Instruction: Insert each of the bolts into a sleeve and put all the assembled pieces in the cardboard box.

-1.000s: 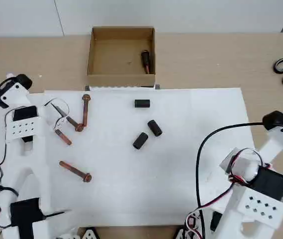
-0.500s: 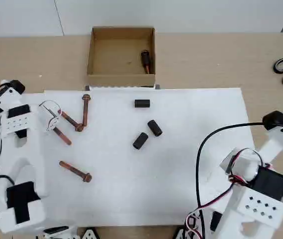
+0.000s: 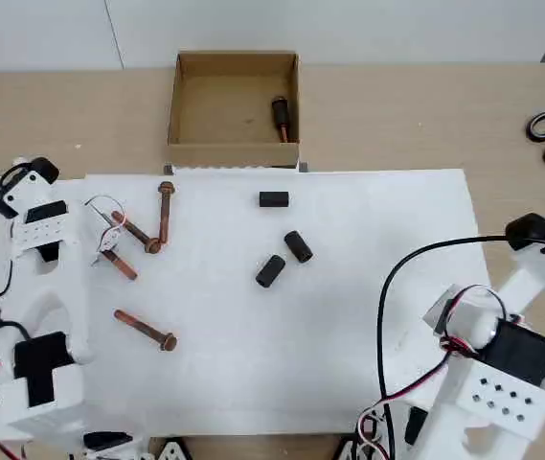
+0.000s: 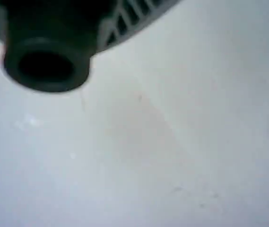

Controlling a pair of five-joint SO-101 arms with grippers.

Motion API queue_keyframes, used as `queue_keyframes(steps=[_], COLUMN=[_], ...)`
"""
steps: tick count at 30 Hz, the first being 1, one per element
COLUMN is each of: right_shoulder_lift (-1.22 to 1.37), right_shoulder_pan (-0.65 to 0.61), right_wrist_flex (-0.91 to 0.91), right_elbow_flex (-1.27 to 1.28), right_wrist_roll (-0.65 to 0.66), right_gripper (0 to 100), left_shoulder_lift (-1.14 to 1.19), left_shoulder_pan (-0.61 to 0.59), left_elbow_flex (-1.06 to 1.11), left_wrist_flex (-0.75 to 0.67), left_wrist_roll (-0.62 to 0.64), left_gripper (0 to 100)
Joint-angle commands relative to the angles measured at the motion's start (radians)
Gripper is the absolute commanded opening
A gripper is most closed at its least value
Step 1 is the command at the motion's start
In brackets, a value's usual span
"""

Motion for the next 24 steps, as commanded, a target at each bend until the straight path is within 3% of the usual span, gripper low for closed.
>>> queue_keyframes(steps=[1, 7, 15, 21, 24], right_shoulder_lift=[-0.015, -0.015, -0.016, -0.016, -0.016], right_shoulder_pan=[0.007, 0.007, 0.005, 0.002, -0.041], right_wrist_flex=[-0.015, -0.015, -0.01, -0.005, -0.004], right_elbow_flex=[-0.005, -0.005, -0.032, -0.195, -0.272], right_wrist_roll=[0.009, 0.009, 0.009, 0.069, 0.149], right_gripper=[0.3, 0.3, 0.3, 0.3, 0.3], left_shoulder_lift=[0.018, 0.023, 0.011, -0.149, -0.284], left_shoulder_pan=[0.005, 0.0, 0.008, 0.044, 0.11], left_elbow_flex=[-0.038, -0.033, -0.059, -0.225, -0.303], left_wrist_flex=[-0.044, -0.097, -0.11, 0.109, 0.178], left_wrist_roll=[-0.008, -0.008, -0.008, -0.011, -0.092], left_gripper=[11, 0, 0, 0, 0])
